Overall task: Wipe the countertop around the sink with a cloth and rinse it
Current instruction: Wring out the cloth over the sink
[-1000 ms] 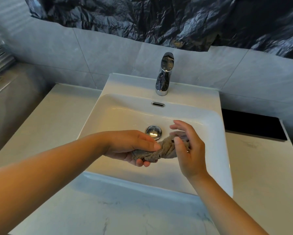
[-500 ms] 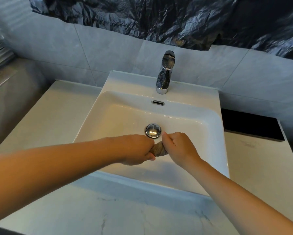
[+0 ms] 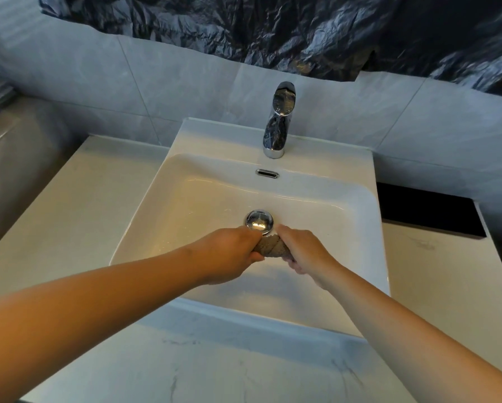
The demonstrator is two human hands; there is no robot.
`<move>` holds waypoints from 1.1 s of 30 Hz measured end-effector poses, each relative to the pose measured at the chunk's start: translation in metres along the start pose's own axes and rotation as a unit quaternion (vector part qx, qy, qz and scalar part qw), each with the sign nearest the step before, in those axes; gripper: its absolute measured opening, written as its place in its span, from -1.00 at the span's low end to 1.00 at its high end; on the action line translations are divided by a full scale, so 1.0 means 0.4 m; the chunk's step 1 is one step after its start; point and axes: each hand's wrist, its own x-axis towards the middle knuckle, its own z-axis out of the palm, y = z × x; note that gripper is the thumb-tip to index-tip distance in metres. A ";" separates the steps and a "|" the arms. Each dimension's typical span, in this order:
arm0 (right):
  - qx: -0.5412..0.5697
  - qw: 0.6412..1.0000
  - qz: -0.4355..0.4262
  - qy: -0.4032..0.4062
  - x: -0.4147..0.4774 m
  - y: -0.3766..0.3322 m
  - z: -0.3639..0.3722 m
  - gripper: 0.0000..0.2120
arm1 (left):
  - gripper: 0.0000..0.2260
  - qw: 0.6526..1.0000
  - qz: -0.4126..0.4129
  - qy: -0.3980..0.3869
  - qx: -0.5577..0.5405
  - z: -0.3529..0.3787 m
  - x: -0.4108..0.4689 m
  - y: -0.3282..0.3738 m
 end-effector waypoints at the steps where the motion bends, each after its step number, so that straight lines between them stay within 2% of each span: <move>1: -0.031 0.997 -0.069 0.020 -0.008 0.004 -0.007 -0.59 | -0.86 0.998 -0.008 -0.013 -0.054 -0.004 -0.002 -0.002; 3: -0.032 0.984 -0.171 0.035 -0.035 0.021 -0.020 -0.61 | -0.87 0.979 -0.039 -0.047 -0.194 -0.016 -0.010 -0.004; 4: -0.040 0.975 -0.213 0.050 -0.051 0.037 -0.027 -0.59 | -0.87 0.955 -0.058 -0.070 -0.283 -0.022 -0.017 -0.003; 6: -0.104 0.940 -0.306 0.112 -0.079 0.066 -0.038 -0.53 | -0.87 0.878 -0.090 -0.131 -0.451 -0.040 -0.031 -0.002; 8: -0.153 0.889 -0.403 0.154 -0.095 0.093 -0.037 -0.48 | -0.81 0.806 -0.101 -0.204 -0.546 -0.062 -0.042 -0.009; 11: -0.152 0.854 -0.472 0.161 -0.098 0.095 -0.021 -0.53 | -0.74 0.741 -0.084 -0.322 -0.584 -0.088 -0.043 -0.017; 13: -0.126 0.829 -0.512 0.188 -0.089 0.073 -0.008 -0.63 | -0.72 0.719 -0.065 -0.386 -0.574 -0.103 -0.038 -0.012; 15: -0.100 0.802 -0.544 0.223 -0.077 0.051 0.002 -0.63 | -0.70 0.714 -0.058 -0.419 -0.559 -0.115 -0.032 -0.007; 18: -0.103 0.795 -0.549 0.236 -0.063 0.028 0.001 -0.51 | -0.65 0.720 -0.064 -0.422 -0.547 -0.129 -0.031 -0.006; 20: -0.124 0.801 -0.540 0.226 -0.056 0.020 -0.008 -0.47 | -0.64 0.737 -0.068 -0.400 -0.540 -0.136 -0.033 -0.002; 22: -0.151 0.805 -0.532 0.216 -0.049 0.016 -0.020 -0.46 | -0.70 0.776 -0.064 -0.368 -0.509 -0.137 -0.034 0.007; 24: -0.189 0.812 -0.515 0.199 -0.042 0.018 -0.026 -0.47 | -0.76 0.839 -0.059 -0.327 -0.431 -0.133 -0.035 0.021; 26: -0.229 0.834 -0.472 0.172 -0.036 0.025 -0.026 -0.50 | -0.70 0.919 -0.060 -0.267 -0.284 -0.118 -0.030 0.032; 28: -0.240 0.870 -0.407 0.141 -0.030 0.031 -0.018 -0.52 | -0.73 0.968 -0.045 -0.206 -0.138 -0.095 -0.026 0.039; 33: -0.176 0.948 -0.253 0.080 -0.012 0.046 0.013 -0.53 | -0.80 0.992 0.001 -0.128 0.025 -0.042 -0.014 0.034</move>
